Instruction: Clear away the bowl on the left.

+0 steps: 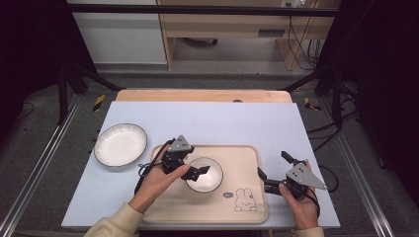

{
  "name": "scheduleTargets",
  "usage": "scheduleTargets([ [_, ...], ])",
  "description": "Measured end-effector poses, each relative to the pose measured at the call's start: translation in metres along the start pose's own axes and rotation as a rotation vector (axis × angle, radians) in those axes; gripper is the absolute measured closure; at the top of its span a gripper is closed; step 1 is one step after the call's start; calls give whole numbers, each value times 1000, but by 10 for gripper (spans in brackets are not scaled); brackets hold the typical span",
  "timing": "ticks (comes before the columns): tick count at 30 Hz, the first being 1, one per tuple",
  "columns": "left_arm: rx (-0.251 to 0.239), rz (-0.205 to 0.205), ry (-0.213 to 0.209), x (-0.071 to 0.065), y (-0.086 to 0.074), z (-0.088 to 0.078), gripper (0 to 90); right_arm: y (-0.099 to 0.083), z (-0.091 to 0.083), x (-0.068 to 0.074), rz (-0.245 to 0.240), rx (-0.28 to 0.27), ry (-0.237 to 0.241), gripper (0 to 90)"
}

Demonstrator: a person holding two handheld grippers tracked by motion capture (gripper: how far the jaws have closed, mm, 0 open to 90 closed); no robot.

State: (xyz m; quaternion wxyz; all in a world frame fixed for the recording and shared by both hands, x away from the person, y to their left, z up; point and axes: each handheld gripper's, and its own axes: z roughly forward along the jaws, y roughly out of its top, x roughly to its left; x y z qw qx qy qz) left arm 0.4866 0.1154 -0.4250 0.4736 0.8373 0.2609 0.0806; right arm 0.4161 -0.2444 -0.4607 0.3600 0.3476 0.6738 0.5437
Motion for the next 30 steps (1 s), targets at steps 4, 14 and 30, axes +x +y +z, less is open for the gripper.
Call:
scheduleTargets([
  [4, -27, 17, -14, -3, 2, -4, 70, 0, -2, -1, 1, -1, -3, 26],
  [14, -83, 40, -77, -5, 8, -15, 70, 1, -3, -2, 2, -10, -9, 25],
  [30, -178, 17, -88, 6, 7, -39, 69, 1, -2, 0, -13, 0, -9, 25],
])
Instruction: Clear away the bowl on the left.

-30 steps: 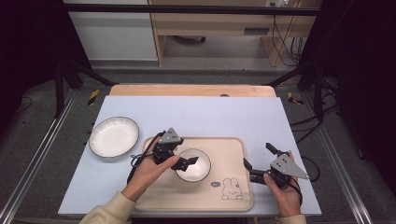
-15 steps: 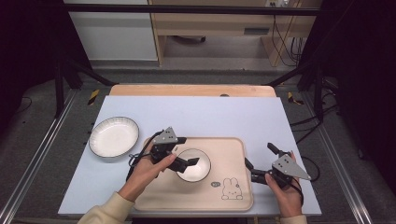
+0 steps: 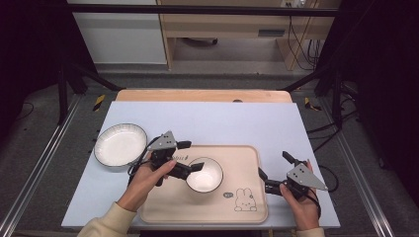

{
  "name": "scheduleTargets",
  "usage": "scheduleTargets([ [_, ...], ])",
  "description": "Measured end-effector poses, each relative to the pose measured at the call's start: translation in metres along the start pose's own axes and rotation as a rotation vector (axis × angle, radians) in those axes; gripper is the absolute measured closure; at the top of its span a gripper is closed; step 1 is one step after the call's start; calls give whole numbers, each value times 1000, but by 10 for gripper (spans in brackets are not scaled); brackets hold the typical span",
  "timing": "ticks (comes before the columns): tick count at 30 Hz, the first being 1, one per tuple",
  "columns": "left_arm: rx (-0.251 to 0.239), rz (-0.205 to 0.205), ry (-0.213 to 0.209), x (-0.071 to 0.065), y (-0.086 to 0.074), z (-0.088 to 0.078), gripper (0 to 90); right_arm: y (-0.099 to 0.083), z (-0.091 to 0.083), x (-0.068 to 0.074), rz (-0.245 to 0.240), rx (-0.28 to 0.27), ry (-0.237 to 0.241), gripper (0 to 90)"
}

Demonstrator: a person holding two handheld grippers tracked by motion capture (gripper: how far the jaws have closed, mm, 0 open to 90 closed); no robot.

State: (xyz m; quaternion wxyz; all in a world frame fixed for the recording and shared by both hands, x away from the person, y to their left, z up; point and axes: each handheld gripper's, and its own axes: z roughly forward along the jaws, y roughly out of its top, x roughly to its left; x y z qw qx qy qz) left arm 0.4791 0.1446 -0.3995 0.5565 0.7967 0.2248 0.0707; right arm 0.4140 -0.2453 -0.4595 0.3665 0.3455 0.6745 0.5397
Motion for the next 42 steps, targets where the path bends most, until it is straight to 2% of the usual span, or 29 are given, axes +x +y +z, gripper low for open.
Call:
scheduleTargets([
  [8, -16, -5, 23, 4, -1, -17, 53, 0, 1, 1, -2, 4, 8, 24],
  [22, -73, 4, 125, 16, -11, -62, 45, 1, 0, 1, -14, -2, 1, 25],
  [34, -124, 17, 155, 21, -12, -85, 44, 1, -2, 0, -11, -5, -2, 25],
  [42, -153, 10, 175, 24, -17, -99, 44, 1, -2, 0, -10, -8, -2, 25],
])
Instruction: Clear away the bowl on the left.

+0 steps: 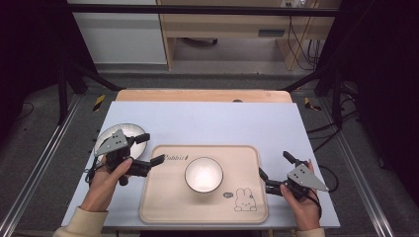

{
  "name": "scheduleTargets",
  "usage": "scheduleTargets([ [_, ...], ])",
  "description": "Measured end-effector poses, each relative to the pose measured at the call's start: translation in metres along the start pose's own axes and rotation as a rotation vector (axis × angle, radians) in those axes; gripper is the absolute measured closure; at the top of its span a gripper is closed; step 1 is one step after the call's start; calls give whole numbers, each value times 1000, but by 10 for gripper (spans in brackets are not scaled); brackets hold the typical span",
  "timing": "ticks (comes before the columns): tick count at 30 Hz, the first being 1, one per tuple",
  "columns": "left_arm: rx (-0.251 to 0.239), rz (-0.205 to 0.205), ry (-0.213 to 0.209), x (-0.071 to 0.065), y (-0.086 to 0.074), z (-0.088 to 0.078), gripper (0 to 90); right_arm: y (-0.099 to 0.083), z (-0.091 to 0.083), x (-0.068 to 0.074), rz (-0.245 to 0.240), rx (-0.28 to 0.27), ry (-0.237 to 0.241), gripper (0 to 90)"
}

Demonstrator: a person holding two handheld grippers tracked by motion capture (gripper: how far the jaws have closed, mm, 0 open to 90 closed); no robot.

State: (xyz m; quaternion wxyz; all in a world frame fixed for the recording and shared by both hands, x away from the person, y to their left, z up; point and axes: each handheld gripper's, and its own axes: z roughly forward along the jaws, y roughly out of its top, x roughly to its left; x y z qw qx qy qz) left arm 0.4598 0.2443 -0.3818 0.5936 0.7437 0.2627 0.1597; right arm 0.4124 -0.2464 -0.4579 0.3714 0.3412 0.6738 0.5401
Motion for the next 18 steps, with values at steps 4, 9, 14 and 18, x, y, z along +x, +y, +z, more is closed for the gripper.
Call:
scheduleTargets([
  [4, 0, 2, 8, 3, -3, -5, 45, 0, 0, 0, -1, 0, 0, 24],
  [9, -5, 2, 25, 7, -6, -11, 45, 0, 0, 0, 1, -1, -1, 25],
  [14, -11, -8, 43, 12, -11, -18, 45, 0, 0, 0, -1, -1, 0, 24],
  [18, -16, -8, 66, 16, -16, -25, 45, 0, 0, 0, -2, 0, 1, 24],
])
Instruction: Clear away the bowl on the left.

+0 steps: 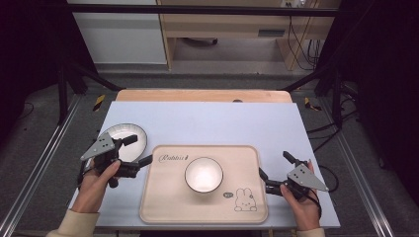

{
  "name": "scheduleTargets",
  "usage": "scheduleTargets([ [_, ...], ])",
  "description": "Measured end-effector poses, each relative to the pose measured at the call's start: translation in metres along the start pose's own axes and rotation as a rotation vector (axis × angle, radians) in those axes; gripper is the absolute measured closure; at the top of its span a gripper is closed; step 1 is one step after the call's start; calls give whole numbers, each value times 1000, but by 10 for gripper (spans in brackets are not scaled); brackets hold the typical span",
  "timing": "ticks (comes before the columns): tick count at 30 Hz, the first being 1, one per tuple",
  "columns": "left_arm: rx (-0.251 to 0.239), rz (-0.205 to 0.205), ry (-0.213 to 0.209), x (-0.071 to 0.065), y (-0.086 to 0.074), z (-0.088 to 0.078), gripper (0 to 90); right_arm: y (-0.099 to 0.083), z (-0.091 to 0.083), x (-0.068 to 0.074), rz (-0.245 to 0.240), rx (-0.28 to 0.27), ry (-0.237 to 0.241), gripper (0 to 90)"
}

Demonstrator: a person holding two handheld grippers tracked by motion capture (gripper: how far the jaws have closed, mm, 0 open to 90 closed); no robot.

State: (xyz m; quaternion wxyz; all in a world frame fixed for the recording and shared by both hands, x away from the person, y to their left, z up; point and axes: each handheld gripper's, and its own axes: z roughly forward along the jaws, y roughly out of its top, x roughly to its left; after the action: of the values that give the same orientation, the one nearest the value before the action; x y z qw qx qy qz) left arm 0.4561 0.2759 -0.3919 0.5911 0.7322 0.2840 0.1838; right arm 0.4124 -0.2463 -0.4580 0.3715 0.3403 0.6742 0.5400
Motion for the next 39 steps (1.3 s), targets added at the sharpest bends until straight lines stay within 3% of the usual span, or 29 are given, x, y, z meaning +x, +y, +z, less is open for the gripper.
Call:
scheduleTargets([
  [12, 4, 15, 50, 11, -12, -15, 47, 0, 0, 0, -2, 0, -1, 25],
  [23, -8, 12, 130, 29, -28, -26, 51, 0, 1, 1, -4, 3, 3, 24],
  [29, -4, 13, 130, 36, -37, -27, 50, -1, 1, 1, -8, 3, 5, 24],
  [39, 63, 23, 89, 37, -54, -19, 50, -1, 2, 1, -9, 7, 10, 24],
])
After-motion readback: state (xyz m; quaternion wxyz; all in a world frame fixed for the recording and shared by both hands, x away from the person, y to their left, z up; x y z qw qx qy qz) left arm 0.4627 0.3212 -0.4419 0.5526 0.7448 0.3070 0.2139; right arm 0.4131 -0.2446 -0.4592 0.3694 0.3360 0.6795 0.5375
